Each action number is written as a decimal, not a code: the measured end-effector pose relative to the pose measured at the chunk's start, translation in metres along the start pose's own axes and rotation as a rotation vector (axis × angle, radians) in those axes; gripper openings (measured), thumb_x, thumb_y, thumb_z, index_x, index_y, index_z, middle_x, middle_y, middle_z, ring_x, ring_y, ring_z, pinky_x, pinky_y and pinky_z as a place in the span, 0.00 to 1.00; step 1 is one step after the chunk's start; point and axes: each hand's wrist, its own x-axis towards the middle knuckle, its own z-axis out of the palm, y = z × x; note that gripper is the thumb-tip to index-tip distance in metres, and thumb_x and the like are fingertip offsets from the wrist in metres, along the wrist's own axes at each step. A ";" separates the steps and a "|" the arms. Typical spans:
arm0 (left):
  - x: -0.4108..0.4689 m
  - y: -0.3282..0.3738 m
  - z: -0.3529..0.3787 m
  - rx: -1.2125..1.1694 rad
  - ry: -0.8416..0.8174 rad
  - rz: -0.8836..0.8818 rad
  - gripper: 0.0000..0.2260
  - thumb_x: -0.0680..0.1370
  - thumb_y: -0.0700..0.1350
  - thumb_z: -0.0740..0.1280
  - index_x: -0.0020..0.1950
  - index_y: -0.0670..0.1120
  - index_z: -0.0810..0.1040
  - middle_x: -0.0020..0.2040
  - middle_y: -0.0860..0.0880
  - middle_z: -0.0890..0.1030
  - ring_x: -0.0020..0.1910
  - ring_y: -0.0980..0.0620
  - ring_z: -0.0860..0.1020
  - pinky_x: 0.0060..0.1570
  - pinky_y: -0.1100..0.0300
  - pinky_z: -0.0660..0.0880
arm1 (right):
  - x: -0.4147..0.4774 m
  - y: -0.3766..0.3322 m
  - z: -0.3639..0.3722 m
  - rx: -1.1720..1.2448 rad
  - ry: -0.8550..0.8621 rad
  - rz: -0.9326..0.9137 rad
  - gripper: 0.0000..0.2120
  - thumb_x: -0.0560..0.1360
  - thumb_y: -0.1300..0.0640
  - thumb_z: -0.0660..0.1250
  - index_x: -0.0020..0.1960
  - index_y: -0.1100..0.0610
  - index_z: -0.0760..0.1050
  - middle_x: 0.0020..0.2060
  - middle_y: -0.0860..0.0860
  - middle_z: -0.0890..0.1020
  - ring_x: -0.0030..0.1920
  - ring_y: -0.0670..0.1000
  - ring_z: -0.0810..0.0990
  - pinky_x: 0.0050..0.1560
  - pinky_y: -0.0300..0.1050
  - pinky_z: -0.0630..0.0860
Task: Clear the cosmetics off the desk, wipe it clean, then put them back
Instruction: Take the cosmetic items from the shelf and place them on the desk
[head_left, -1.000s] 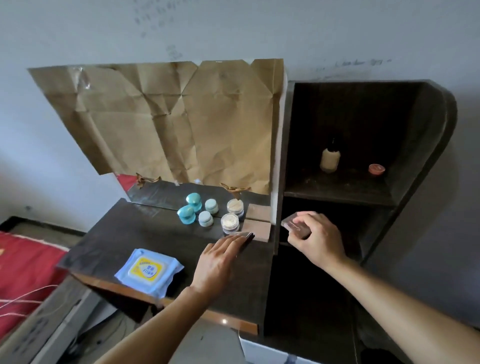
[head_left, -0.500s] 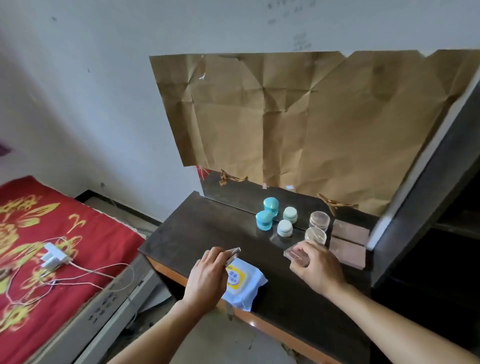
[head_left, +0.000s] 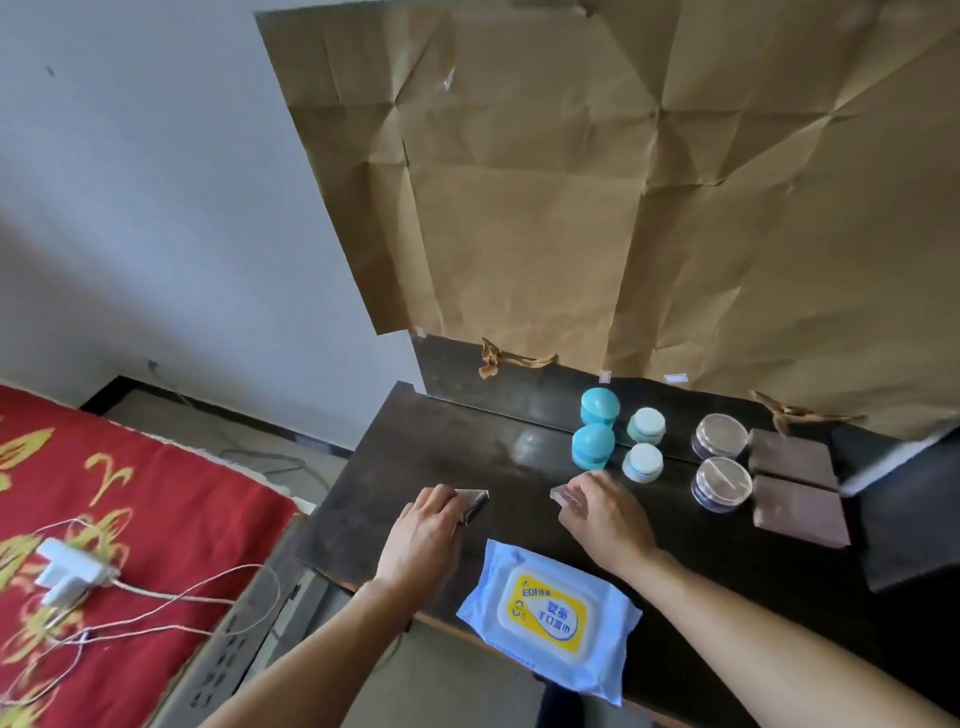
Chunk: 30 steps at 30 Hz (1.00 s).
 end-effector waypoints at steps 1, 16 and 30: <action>0.008 -0.006 0.007 0.004 -0.015 0.005 0.21 0.66 0.38 0.66 0.56 0.53 0.72 0.45 0.53 0.78 0.44 0.52 0.72 0.36 0.62 0.73 | 0.012 0.001 0.005 -0.011 -0.005 -0.004 0.08 0.71 0.52 0.67 0.47 0.55 0.74 0.45 0.51 0.76 0.46 0.54 0.76 0.46 0.49 0.74; 0.114 -0.080 0.110 0.078 -0.175 -0.034 0.17 0.72 0.44 0.60 0.59 0.48 0.78 0.51 0.50 0.79 0.50 0.47 0.75 0.44 0.55 0.76 | 0.159 0.010 0.078 -0.264 -0.270 -0.149 0.14 0.71 0.58 0.61 0.56 0.55 0.71 0.59 0.54 0.72 0.59 0.57 0.71 0.58 0.49 0.70; 0.130 -0.118 0.141 0.061 -0.403 0.093 0.18 0.65 0.37 0.73 0.54 0.42 0.78 0.58 0.40 0.77 0.59 0.39 0.75 0.50 0.51 0.79 | 0.168 0.016 0.086 -0.396 -0.239 -0.106 0.18 0.76 0.64 0.59 0.64 0.55 0.72 0.67 0.53 0.68 0.66 0.53 0.67 0.55 0.50 0.72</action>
